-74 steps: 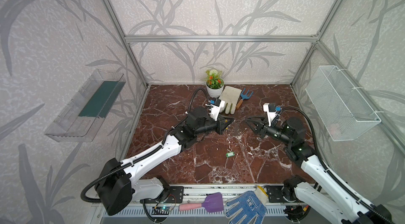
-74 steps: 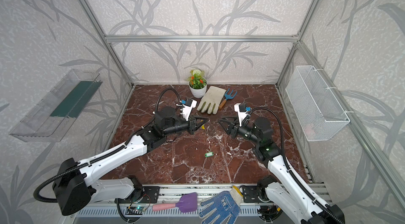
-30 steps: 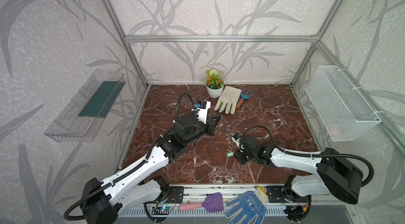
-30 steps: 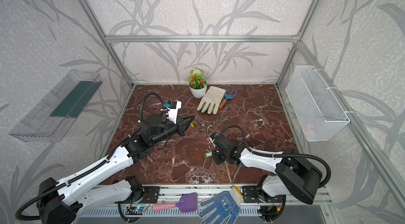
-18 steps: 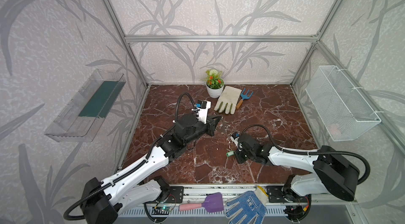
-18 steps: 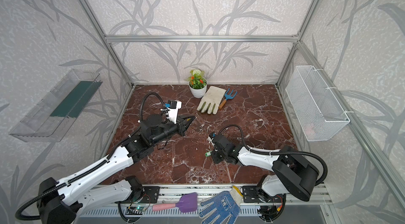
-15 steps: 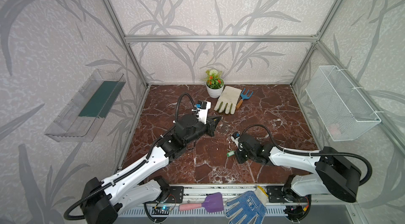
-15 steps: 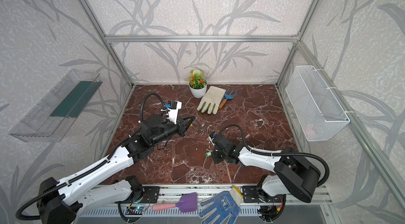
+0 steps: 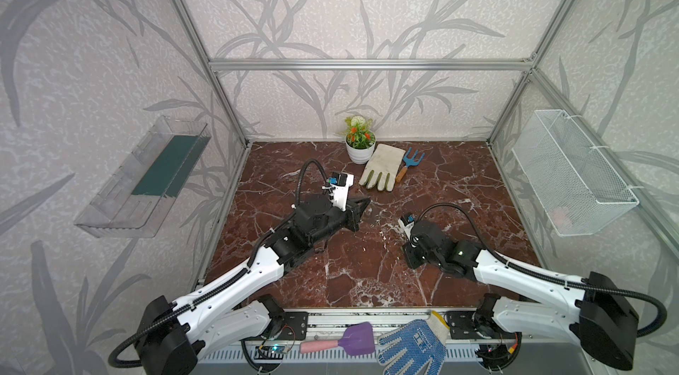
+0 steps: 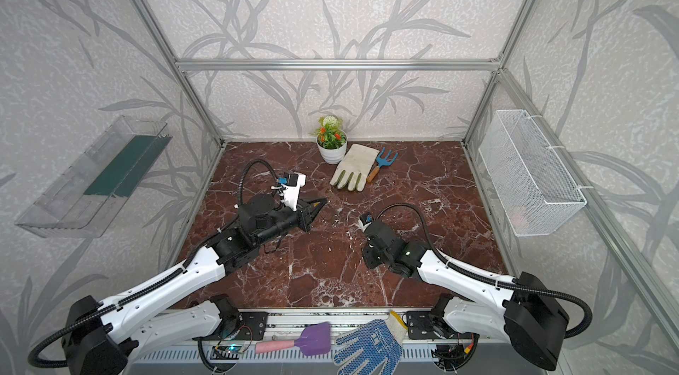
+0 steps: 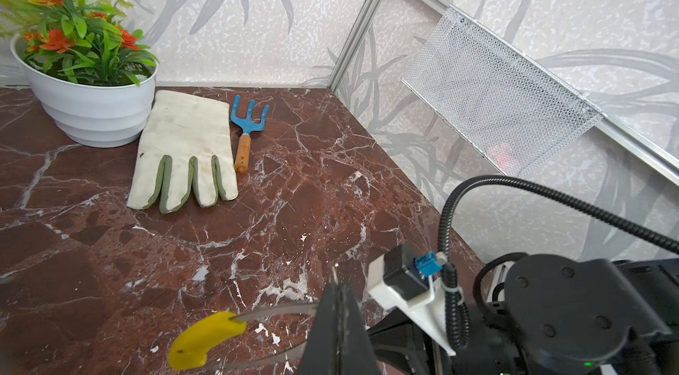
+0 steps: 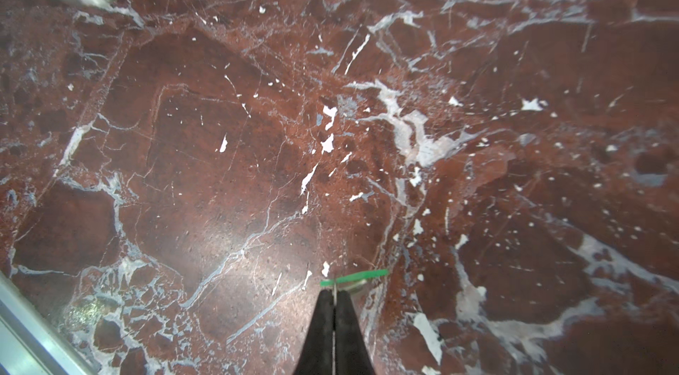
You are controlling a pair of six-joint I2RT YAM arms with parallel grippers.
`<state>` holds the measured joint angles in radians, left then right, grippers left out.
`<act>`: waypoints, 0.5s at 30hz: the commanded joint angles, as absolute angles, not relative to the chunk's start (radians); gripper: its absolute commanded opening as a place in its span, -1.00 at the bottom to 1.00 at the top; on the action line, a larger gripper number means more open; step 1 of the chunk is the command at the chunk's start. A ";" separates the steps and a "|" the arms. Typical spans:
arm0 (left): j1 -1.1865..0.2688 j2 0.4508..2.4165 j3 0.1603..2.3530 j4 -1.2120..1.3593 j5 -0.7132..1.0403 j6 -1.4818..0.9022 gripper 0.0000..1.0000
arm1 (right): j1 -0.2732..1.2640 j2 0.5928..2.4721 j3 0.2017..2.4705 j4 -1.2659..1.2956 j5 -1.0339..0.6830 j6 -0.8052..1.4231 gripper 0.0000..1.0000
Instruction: Put the keys on the keyring
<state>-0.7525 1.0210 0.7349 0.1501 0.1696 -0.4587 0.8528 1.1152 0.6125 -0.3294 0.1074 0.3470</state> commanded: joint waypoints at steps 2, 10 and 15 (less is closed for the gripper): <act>-0.755 0.990 0.720 0.190 0.160 -0.426 -1.00 | 0.809 1.124 0.728 -0.548 0.113 0.348 -1.00; -0.756 0.946 0.682 0.191 0.132 -0.420 -1.00 | 0.800 1.236 0.914 -0.882 0.072 0.348 -1.00; -0.757 0.934 0.662 0.202 0.120 -0.421 -1.00 | 0.792 1.325 0.972 -0.986 0.034 0.348 -1.00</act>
